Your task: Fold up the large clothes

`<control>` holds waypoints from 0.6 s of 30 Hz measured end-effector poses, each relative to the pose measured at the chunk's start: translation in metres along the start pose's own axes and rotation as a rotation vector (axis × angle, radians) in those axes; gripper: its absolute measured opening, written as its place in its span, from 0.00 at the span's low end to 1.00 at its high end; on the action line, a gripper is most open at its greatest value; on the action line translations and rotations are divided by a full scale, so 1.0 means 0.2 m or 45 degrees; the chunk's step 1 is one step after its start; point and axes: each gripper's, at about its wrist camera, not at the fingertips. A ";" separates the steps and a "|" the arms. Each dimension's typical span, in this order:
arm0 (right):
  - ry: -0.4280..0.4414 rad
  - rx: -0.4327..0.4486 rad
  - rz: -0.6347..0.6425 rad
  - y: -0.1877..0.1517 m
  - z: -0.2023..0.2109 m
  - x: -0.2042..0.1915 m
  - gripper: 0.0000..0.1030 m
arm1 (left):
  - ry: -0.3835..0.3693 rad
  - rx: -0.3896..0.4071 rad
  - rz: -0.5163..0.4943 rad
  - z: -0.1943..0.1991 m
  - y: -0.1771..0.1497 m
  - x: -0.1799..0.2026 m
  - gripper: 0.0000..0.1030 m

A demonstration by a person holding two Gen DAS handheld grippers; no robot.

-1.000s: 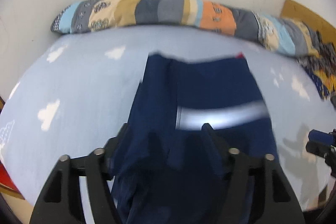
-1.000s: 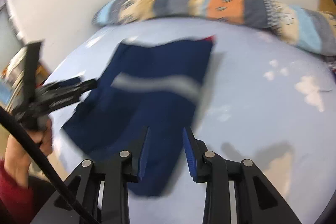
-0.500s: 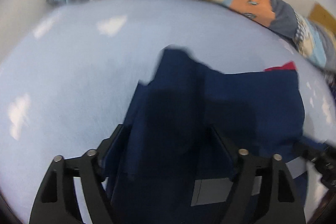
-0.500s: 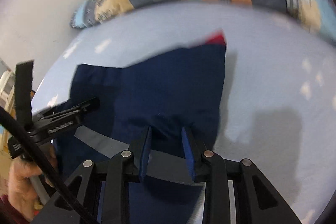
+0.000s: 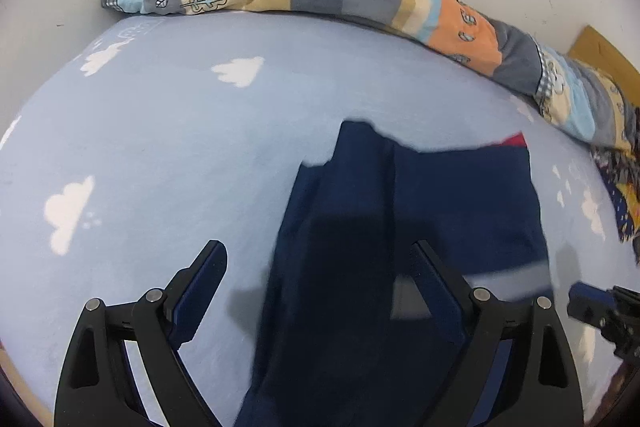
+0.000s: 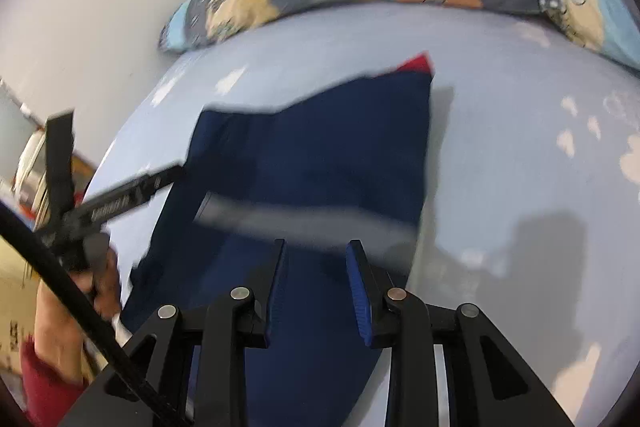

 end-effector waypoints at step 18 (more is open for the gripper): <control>0.005 -0.030 0.114 -0.52 0.09 -0.08 0.32 | 0.223 -0.004 -0.001 0.08 -0.28 -0.06 0.83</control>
Point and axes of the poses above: each gripper's, at about its wrist camera, not at the fingertips, and z roughly against the way its jaws point, x to its right, y to its top, and after that the axes turned 13 degrees about -z, right-handed
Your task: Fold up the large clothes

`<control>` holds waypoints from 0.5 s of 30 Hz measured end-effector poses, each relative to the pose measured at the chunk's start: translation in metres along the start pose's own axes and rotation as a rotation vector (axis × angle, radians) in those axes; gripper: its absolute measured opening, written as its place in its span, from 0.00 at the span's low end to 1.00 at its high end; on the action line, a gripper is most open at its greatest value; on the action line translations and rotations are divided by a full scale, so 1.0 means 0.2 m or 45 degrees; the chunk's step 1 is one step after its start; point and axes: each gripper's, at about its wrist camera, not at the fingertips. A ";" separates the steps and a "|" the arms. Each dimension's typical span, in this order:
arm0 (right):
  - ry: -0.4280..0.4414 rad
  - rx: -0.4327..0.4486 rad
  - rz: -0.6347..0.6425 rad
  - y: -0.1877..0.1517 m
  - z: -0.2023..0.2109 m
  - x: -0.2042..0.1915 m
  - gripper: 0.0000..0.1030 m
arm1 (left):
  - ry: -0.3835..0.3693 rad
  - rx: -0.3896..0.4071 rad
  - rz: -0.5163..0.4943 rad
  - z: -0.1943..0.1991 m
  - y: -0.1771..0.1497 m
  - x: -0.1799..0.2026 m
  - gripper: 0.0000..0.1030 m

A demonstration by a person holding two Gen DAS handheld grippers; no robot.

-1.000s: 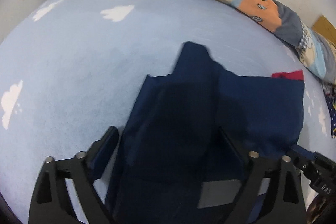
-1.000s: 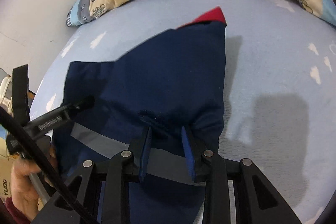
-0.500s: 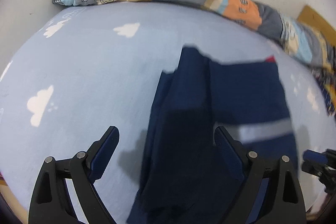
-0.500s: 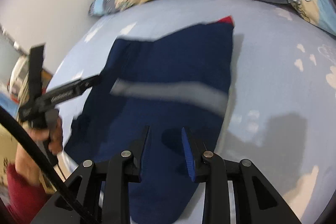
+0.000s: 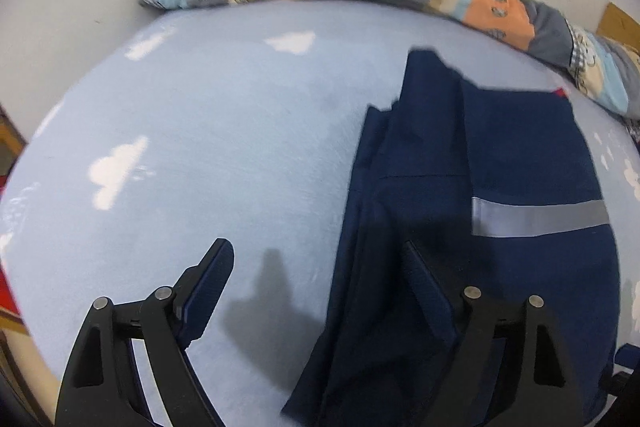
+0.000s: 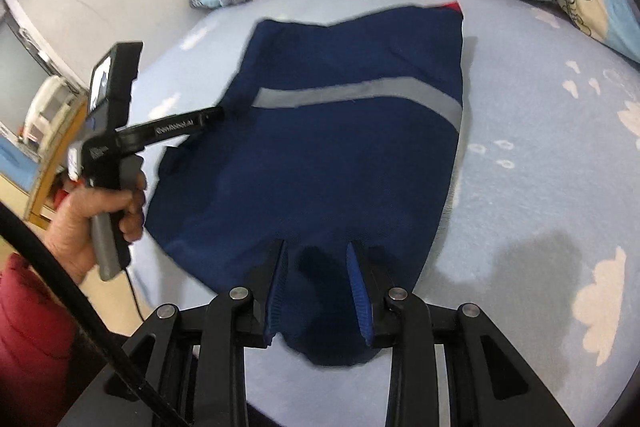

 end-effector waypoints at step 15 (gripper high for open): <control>-0.039 0.036 0.050 -0.17 0.04 -0.01 0.32 | 0.107 0.061 -0.002 0.29 -0.42 0.29 0.83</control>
Point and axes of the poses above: each gripper's, at about its wrist camera, not at the fingertips, and z roughly against the way its jaws point, x to its right, y to its top, and after that the axes turned 13 degrees about -z, right-handed
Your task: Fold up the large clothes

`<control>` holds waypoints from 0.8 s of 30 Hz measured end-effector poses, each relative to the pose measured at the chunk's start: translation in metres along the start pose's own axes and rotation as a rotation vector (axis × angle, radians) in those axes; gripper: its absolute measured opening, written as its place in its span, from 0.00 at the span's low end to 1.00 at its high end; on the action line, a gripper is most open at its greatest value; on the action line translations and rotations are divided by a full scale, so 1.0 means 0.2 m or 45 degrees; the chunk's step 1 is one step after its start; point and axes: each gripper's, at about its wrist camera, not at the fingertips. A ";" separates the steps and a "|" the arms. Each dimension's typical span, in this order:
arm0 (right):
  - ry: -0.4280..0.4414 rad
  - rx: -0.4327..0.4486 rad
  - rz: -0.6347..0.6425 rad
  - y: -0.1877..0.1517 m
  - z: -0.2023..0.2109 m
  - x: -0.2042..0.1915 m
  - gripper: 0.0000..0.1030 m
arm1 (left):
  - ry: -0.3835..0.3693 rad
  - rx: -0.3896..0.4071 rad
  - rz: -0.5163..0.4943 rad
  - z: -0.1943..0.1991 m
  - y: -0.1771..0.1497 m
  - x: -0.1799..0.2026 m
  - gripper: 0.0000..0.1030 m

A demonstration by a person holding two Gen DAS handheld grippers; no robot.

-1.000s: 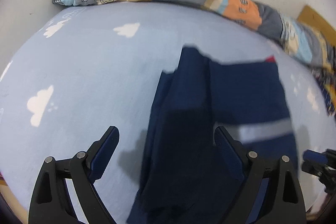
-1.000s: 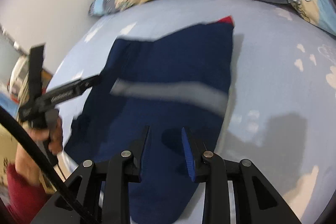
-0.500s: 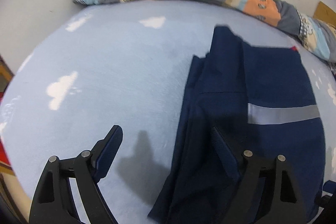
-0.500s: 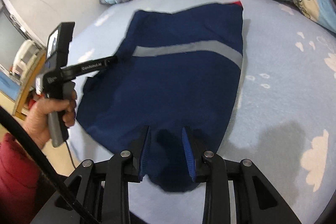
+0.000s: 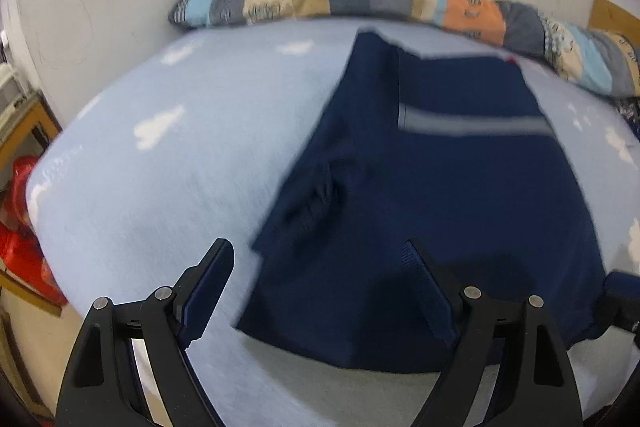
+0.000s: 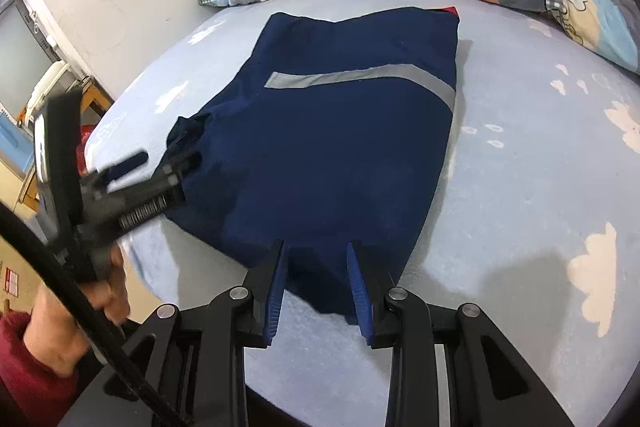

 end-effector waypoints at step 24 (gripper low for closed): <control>-0.030 -0.031 0.011 -0.02 -0.12 0.00 0.35 | 0.042 -0.047 0.002 -0.10 -0.05 0.06 0.83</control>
Point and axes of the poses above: each gripper's, at about its wrist camera, not at the fingertips, and z roughly against the way its jaws point, x to its right, y to its top, and after that the axes turned 13 degrees about -z, right-handed
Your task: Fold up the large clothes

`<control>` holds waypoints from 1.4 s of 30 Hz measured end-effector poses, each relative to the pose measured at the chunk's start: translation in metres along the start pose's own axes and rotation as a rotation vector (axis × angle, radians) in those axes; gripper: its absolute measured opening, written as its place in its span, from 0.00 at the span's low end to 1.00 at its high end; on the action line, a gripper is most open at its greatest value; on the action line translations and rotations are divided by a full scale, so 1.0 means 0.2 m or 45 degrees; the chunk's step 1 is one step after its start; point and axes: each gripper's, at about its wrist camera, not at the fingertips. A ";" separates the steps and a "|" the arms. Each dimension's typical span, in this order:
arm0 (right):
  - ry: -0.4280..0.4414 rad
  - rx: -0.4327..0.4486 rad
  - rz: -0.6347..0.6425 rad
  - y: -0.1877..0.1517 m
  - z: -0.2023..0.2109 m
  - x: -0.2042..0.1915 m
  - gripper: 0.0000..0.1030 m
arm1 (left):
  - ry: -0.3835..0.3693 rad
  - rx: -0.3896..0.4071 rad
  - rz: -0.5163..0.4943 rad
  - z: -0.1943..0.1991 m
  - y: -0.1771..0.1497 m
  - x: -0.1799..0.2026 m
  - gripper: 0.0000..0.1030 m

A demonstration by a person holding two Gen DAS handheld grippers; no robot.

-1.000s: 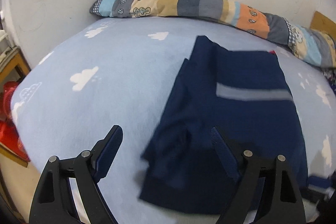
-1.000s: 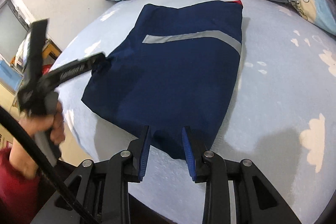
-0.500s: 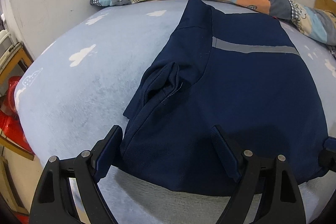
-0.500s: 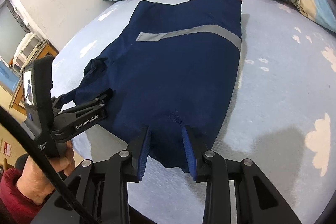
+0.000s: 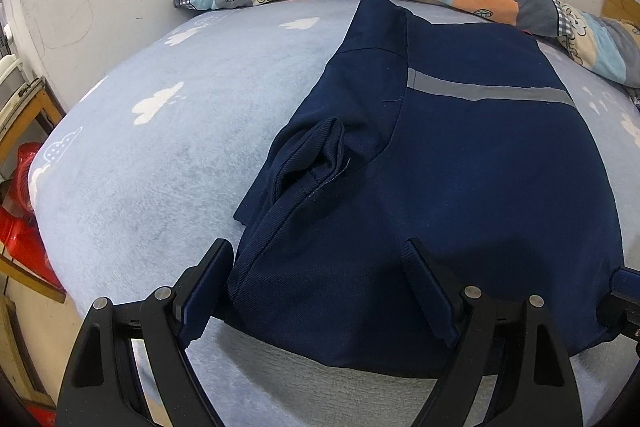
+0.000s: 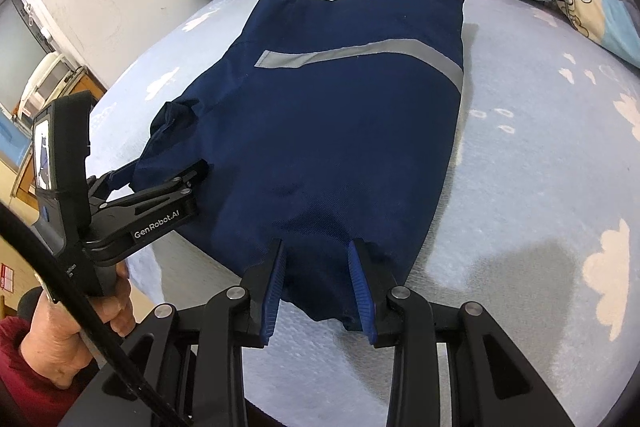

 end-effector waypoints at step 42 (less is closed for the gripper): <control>0.492 -0.054 -0.708 0.30 -0.06 0.60 0.77 | -0.927 -0.299 0.540 -0.53 0.35 -0.73 0.93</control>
Point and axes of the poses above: each gripper's, at about its wrist camera, not at the fingertips, and z roughly against the way its jaws point, x to its right, y to its top, and after that the axes turned 13 degrees about -z, right-handed
